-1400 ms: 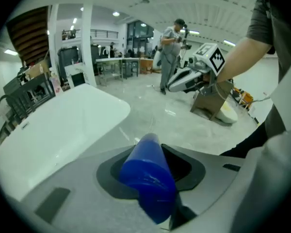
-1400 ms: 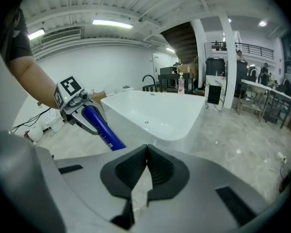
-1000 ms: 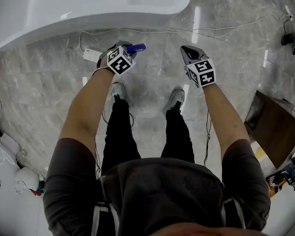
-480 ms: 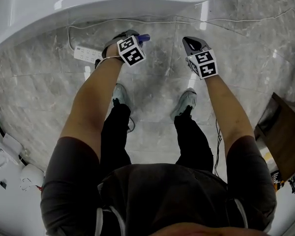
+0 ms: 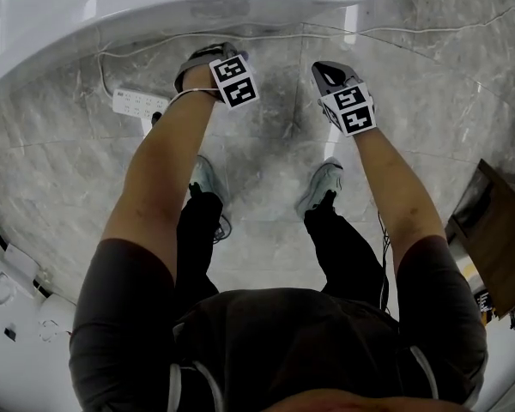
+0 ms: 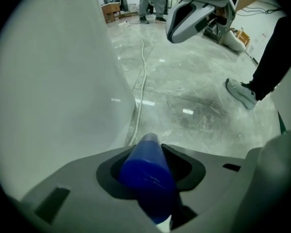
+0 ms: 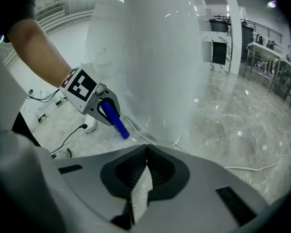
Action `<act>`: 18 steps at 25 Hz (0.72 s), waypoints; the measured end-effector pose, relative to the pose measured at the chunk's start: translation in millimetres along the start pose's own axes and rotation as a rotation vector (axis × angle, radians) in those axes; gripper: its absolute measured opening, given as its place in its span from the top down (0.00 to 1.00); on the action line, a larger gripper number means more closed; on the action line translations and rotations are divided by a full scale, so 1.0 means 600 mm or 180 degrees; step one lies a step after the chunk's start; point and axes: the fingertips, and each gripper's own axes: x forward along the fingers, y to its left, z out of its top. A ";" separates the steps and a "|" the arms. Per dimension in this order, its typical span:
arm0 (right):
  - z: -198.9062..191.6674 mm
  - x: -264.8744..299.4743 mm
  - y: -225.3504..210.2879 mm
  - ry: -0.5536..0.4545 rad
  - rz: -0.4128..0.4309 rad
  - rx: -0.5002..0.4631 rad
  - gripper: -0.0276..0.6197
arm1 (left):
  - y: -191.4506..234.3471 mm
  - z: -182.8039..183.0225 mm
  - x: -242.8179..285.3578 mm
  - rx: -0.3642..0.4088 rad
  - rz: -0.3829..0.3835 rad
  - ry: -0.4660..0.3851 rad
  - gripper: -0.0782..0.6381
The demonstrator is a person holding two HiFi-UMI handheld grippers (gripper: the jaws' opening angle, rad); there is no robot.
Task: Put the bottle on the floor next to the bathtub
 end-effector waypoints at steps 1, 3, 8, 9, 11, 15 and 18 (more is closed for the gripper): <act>-0.005 0.002 -0.002 0.0010 0.0000 0.0000 0.97 | 0.000 -0.001 0.009 0.0055 0.0017 0.0053 0.69; -0.014 0.003 -0.007 0.0024 -0.0017 0.0008 0.97 | -0.002 -0.001 0.024 0.0160 0.0048 0.0137 0.69; -0.034 0.005 -0.007 0.0042 -0.0021 0.0045 0.97 | -0.011 -0.002 0.056 0.0329 0.0087 0.0267 0.69; -0.039 0.006 -0.006 0.0050 -0.0019 0.0058 0.97 | -0.013 -0.002 0.061 0.0348 0.0090 0.0283 0.69; -0.048 0.006 -0.004 0.0064 -0.0017 0.0080 0.97 | -0.014 0.001 0.066 0.0369 0.0084 0.0300 0.69; -0.061 0.005 -0.002 0.0086 -0.0020 0.0101 0.97 | -0.011 0.004 0.065 0.0367 0.0041 0.0283 0.69; -0.062 0.003 0.003 0.0080 -0.0015 0.0116 0.97 | -0.014 0.005 0.064 0.0375 0.0084 0.0256 0.69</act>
